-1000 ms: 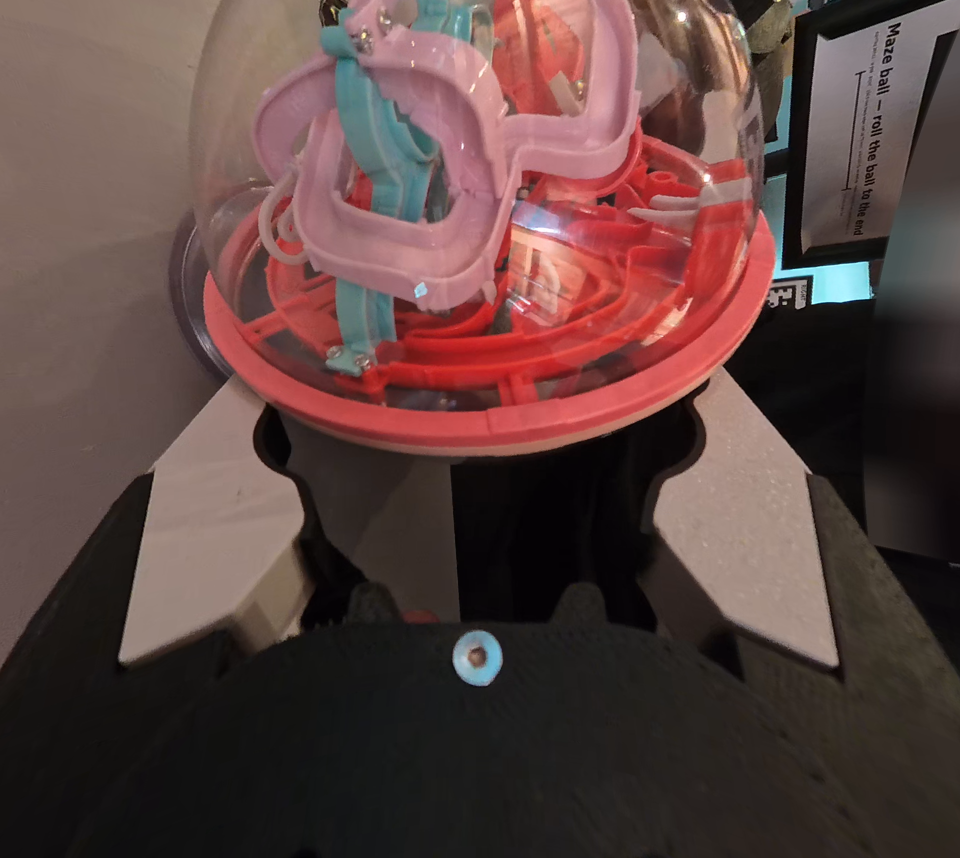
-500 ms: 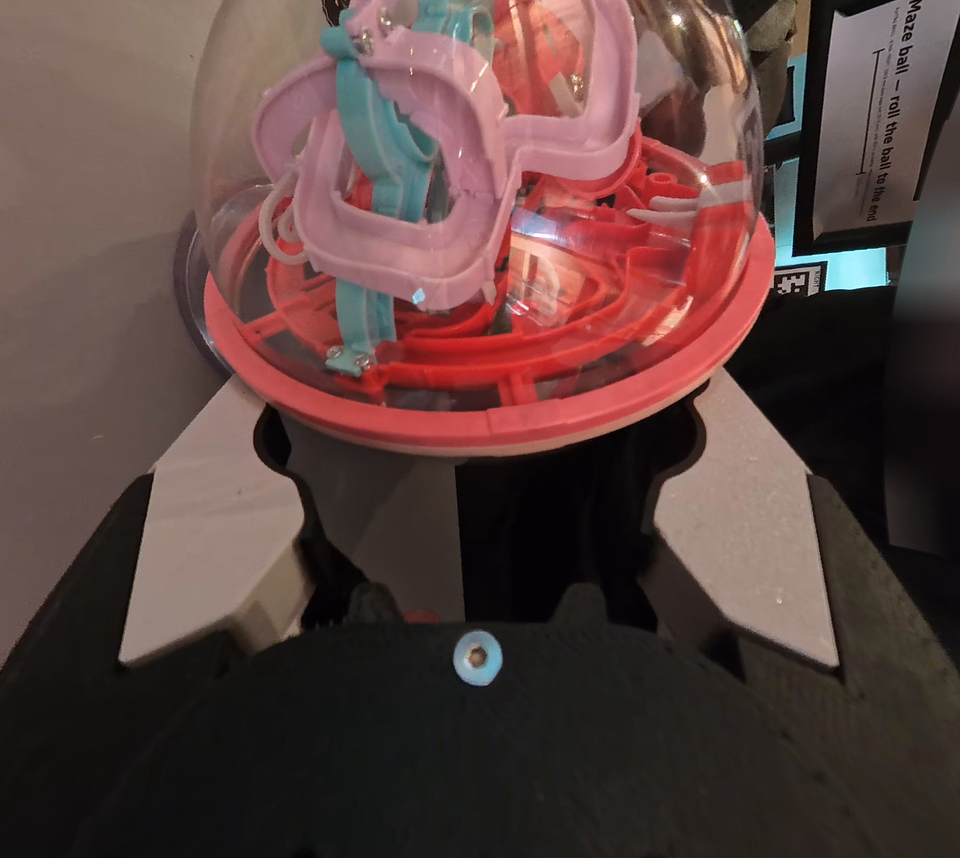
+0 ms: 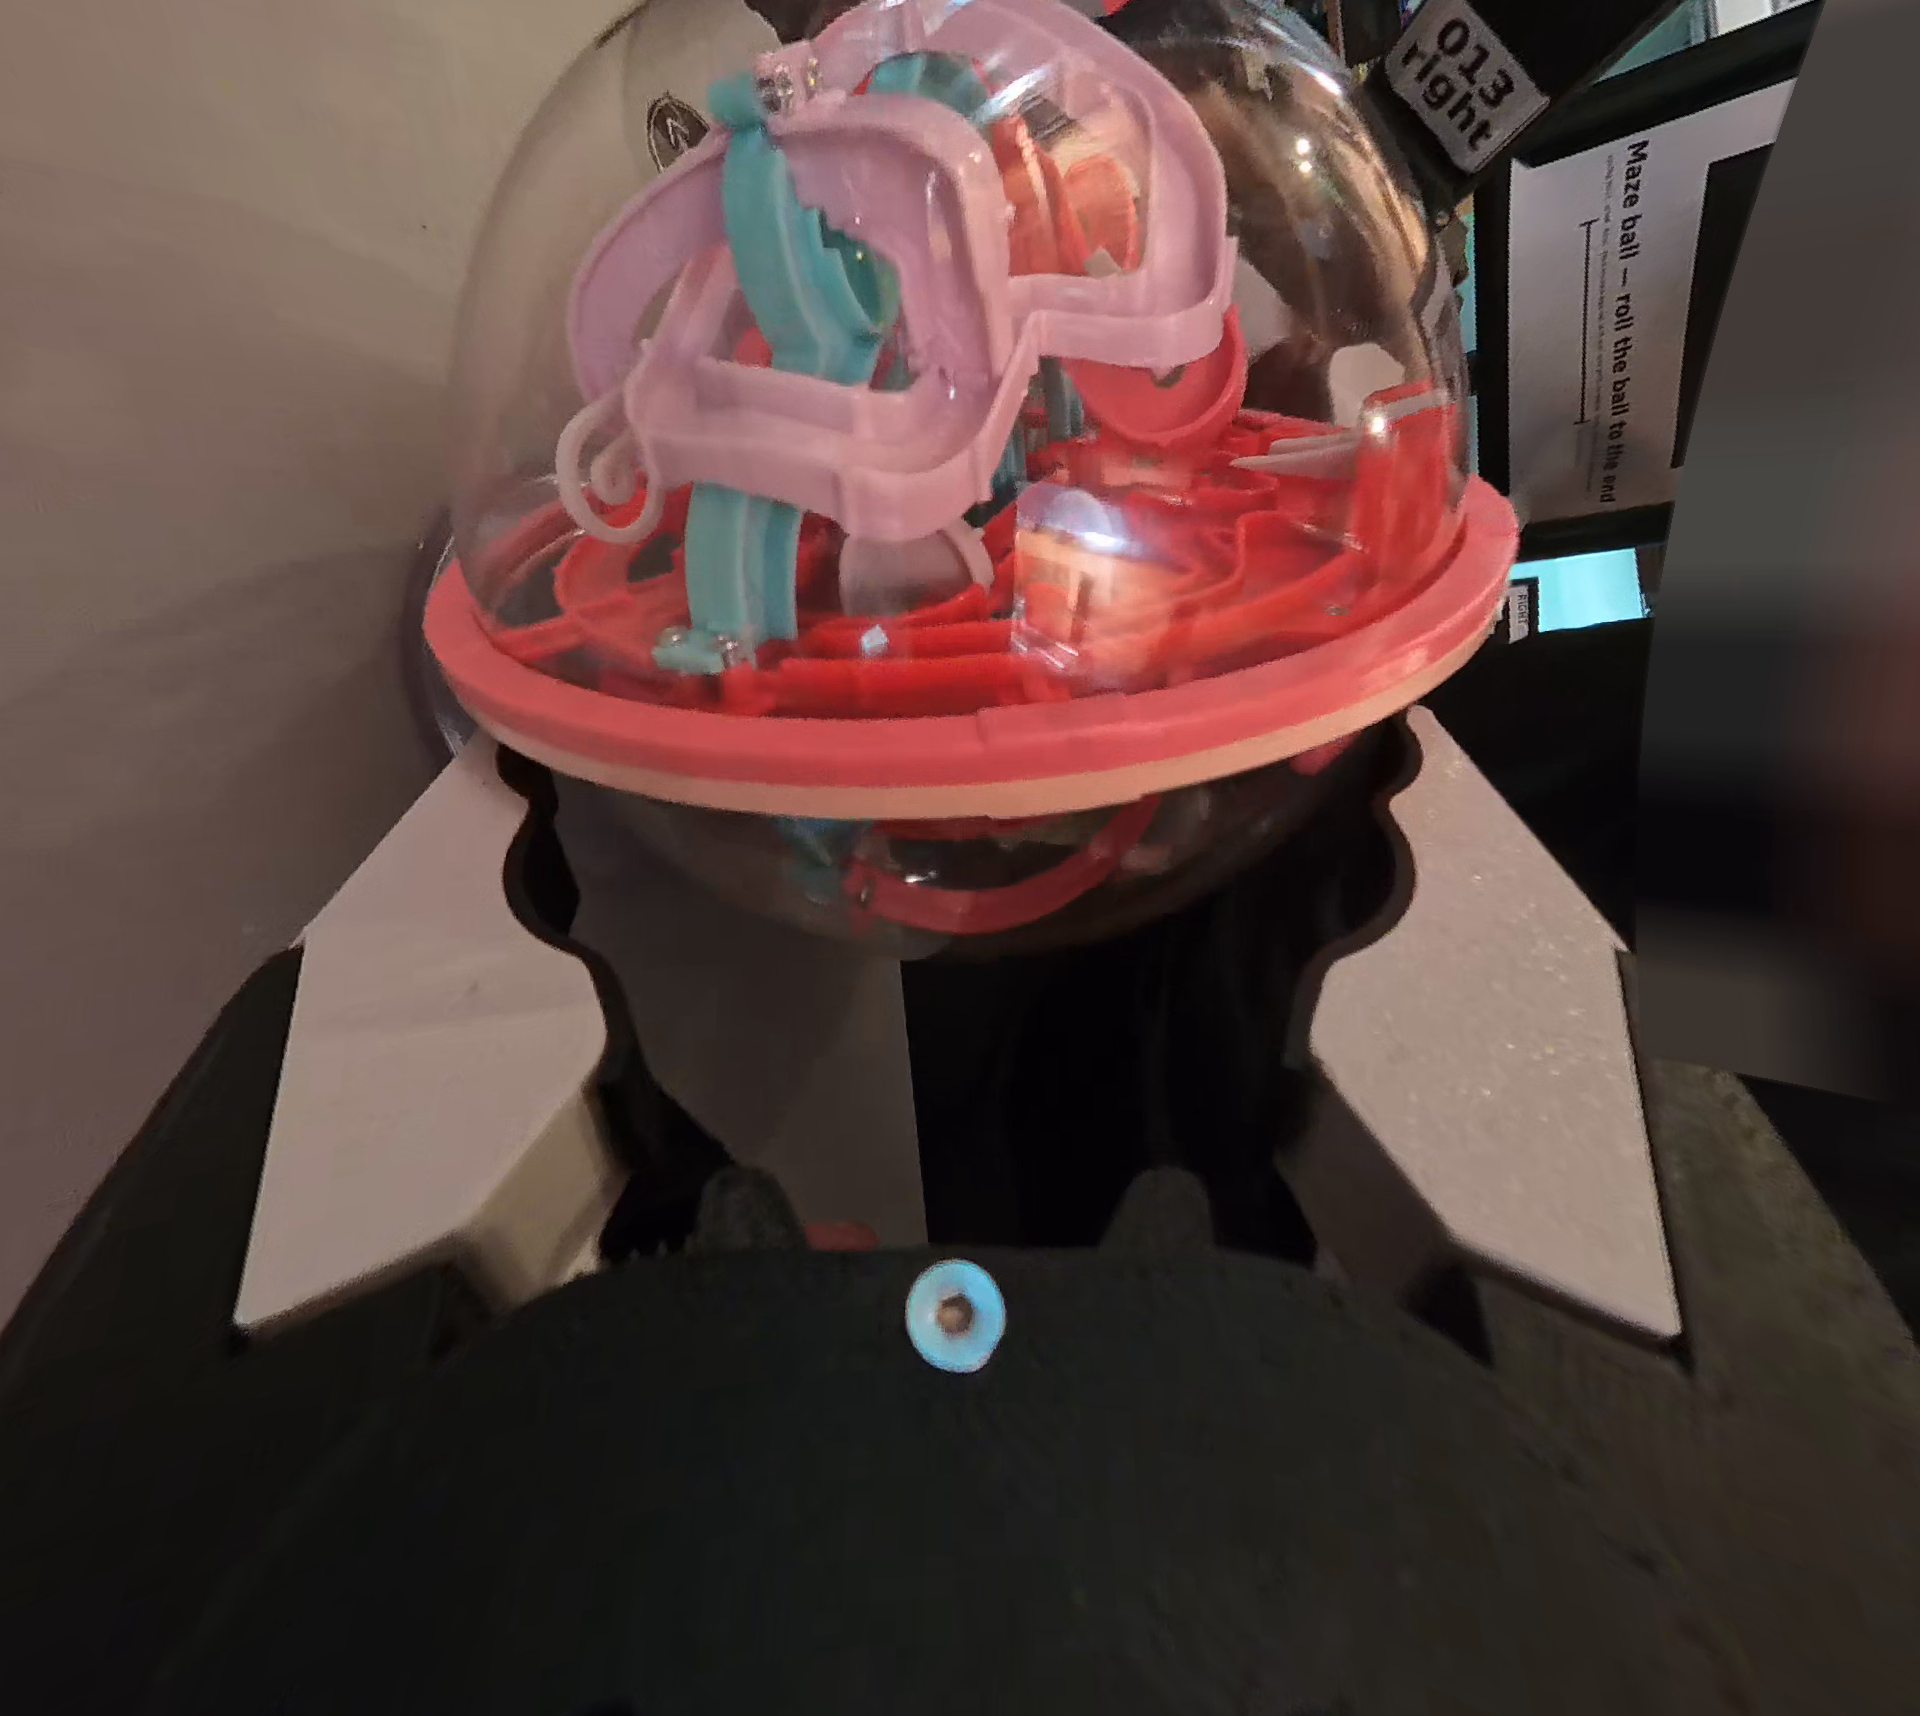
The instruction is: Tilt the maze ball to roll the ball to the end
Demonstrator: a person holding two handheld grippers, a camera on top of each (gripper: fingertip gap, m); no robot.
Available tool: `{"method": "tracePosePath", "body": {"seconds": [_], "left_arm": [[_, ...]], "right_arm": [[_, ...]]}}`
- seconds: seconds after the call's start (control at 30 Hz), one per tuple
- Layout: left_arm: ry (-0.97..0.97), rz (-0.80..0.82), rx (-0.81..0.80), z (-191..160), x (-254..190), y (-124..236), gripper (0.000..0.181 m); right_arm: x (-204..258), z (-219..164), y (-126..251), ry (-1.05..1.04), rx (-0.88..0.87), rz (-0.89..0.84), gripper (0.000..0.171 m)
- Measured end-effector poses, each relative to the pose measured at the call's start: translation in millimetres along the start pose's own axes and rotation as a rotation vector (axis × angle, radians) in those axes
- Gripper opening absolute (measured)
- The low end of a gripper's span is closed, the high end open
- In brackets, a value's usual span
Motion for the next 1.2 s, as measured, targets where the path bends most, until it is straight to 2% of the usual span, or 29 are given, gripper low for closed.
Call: {"method": "tracePosePath", "body": {"seconds": [0.37, 0.8, 1.2], "left_arm": [[-0.022, -0.016, 0.018, -5, -4, -4, 0.148], [0.023, -0.066, -0.034, -5, 3, 0, 0.149], [0.041, -0.091, -0.047, -2, 6, -1, 0.149]], "right_arm": [[6, 2, 3, 0.023, 0.007, -0.042, 0.122], [17, -16, 1, 0.007, 0.044, -0.074, 0.116], [21, -18, 3, -0.016, 0.007, -0.034, 0.126]]}}
Point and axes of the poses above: each gripper's, where its closed fingertips meet, y back along the fingers, z out of its top, x = y × z across the jaws, the point moved 5 cm from there along y, back along the fingers, and after that the axes turned 14 degrees about -x, right-handed, at the moved point
